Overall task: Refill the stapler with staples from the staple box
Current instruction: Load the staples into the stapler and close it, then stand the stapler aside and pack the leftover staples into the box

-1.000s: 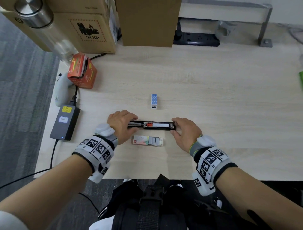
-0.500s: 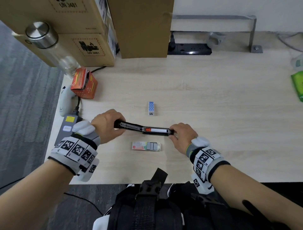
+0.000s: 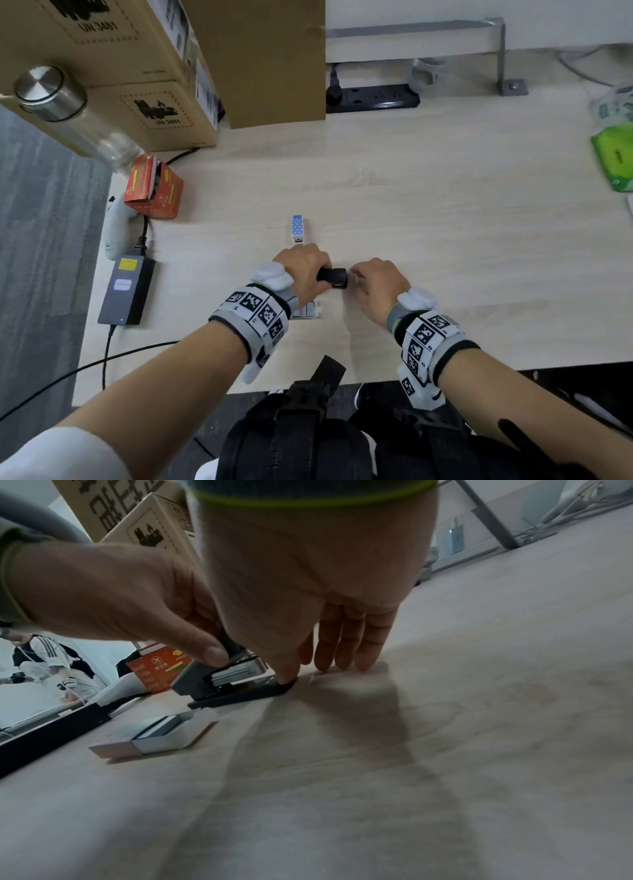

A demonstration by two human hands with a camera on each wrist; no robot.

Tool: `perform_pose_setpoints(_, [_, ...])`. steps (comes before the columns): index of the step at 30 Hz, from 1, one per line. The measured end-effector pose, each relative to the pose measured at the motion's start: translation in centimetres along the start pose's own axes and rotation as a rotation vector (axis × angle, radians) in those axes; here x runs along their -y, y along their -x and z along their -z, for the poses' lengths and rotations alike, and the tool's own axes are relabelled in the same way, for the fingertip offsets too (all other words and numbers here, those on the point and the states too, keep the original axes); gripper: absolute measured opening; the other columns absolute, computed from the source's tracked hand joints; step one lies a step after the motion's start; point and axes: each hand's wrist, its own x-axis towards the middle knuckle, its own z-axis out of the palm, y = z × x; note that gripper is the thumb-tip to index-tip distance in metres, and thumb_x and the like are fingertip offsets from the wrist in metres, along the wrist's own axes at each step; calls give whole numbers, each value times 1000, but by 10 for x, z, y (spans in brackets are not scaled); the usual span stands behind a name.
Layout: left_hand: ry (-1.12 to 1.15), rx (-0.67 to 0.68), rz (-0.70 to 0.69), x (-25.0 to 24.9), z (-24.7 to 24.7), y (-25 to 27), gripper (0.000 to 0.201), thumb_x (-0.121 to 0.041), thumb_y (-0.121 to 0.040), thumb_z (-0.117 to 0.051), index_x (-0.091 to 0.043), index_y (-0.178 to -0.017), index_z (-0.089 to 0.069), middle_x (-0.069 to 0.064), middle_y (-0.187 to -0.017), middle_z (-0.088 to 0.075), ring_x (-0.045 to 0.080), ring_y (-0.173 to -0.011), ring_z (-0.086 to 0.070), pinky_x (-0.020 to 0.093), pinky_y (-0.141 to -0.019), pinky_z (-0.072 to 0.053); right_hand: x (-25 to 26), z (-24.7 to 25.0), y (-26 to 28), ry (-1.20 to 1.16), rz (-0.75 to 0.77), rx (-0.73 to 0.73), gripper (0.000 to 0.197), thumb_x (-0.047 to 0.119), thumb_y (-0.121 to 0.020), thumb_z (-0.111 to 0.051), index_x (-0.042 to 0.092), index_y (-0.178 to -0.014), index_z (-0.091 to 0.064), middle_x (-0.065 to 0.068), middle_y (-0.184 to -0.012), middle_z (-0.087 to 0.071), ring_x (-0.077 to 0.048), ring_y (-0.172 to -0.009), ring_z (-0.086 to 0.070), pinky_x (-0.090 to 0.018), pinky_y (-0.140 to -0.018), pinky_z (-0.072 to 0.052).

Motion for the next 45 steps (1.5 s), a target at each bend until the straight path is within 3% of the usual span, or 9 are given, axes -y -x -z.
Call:
perform_pose_setpoints(9, [-177, 54, -28, -7, -11, -11, 21, -34, -84, -59, -21, -100, -59, 2, -101, -56, 25, -88, -52, 35, -73, -41, -10, 1, 2, -39, 17, -40, 28, 24, -88, -49, 16, -114, -57, -8, -105, -57, -28, -98, -47, -34, -77, -41])
perform_pose_setpoints(16, [-192, 38, -40, -8, -10, -12, 20, -33, -83, -59, -21, -99, -58, 1, -99, -56, 24, -88, -51, 32, -71, -37, -12, 2, 3, -26, 35, -46, 27, 26, -89, -49, 15, -112, -57, -9, -104, -57, -30, -97, -46, -39, -77, -44])
perform_pose_setpoints(24, [-346, 56, -192, 8, 9, -3, 14, -19, -86, -55, -22, -100, -51, -1, -98, -56, 23, -84, -52, 30, -68, -31, -14, 2, -4, 22, 15, 13, 38, 27, -85, -57, 21, -122, -50, -3, -113, -56, -25, -106, -46, -35, -83, -45])
perform_pose_setpoints(29, [-623, 170, -273, 35, 48, 0, 39, -3, -81, -53, -20, -114, -43, 1, -114, -50, 25, -97, -50, 33, -76, -38, -11, 4, -10, 40, 8, 26, 34, 28, -85, -60, 21, -116, -51, -4, -110, -58, -25, -104, -48, -37, -84, -46])
perform_pose_setpoints(32, [-772, 211, -307, 57, 65, -2, 42, -4, -82, -53, -19, -119, -42, 2, -120, -50, 26, -104, -48, 35, -83, -42, -8, 4, -15, 57, -7, 45, 32, 35, -84, -61, 23, -111, -49, 0, -104, -57, -22, -100, -47, -35, -81, -46])
perform_pose_setpoints(39, [-989, 162, -389, 94, 72, -14, 28, -8, -62, -70, -20, -84, -58, -1, -85, -64, 24, -79, -58, 33, -68, -48, -2, 3, -20, 103, -45, 62, 30, 37, -84, -60, 23, -108, -49, 1, -102, -56, -21, -99, -48, -34, -79, -46])
perform_pose_setpoints(42, [-934, 105, -393, 102, 67, -16, 30, -6, -56, -73, -17, -81, -59, 2, -82, -64, 25, -74, -58, 32, -61, -48, -1, 2, -21, 117, -42, 52, 29, 36, -85, -60, 22, -107, -49, 0, -101, -57, -22, -98, -49, -35, -78, -47])
perform_pose_setpoints(45, [-864, 64, -370, 107, 63, -15, 30, -6, -62, -72, -17, -86, -58, 1, -89, -64, 24, -80, -58, 33, -62, -48, -3, 3, -22, 126, -45, 49, 27, 33, -85, -59, 23, -107, -49, 0, -100, -57, -21, -97, -48, -35, -78, -47])
